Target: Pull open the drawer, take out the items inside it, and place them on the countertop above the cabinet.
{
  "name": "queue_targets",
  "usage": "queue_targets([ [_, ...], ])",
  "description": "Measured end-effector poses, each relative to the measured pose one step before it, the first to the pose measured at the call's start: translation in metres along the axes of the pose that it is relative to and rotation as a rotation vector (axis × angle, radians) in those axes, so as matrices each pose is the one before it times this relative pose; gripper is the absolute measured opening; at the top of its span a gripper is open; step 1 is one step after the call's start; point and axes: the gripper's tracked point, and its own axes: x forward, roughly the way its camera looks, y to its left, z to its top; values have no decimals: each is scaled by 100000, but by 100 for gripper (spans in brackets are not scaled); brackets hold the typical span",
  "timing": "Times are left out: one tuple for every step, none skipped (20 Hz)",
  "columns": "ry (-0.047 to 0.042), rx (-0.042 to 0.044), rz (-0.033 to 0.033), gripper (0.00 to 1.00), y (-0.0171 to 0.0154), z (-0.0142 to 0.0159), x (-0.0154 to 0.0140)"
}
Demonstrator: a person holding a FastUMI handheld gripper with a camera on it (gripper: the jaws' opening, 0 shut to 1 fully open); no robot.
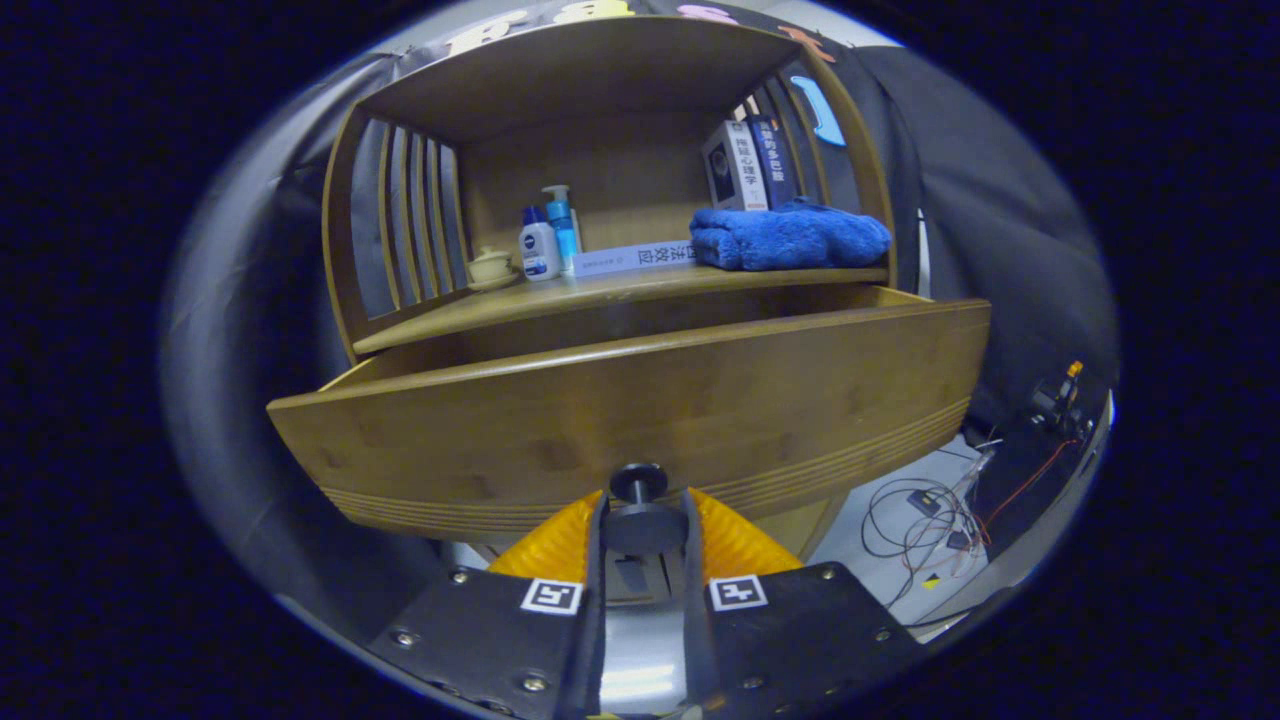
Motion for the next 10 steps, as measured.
queue_targets([
  [1517, -808, -1137, 32, -149, -477, -590],
  [1563, -1040, -1561, 32, -187, -616, -540],
  [2326, -631, -1226, 32, -312, -703, -645],
  [-1754, 1536, -648, 32, -126, 287, -698],
  [1586, 342, -475, 32, -133, -372, -443],
  [-196, 771, -186, 32, 177, 47, -371],
  [1463, -364, -393, 32, 59, -465, 433],
  [-225, 605, -760, 32, -156, 230, 106],
  [-151, 1213, 586, 32, -83, -95, -299],
  [-335, 1748, 1768, 32, 244, 30, -116],
])
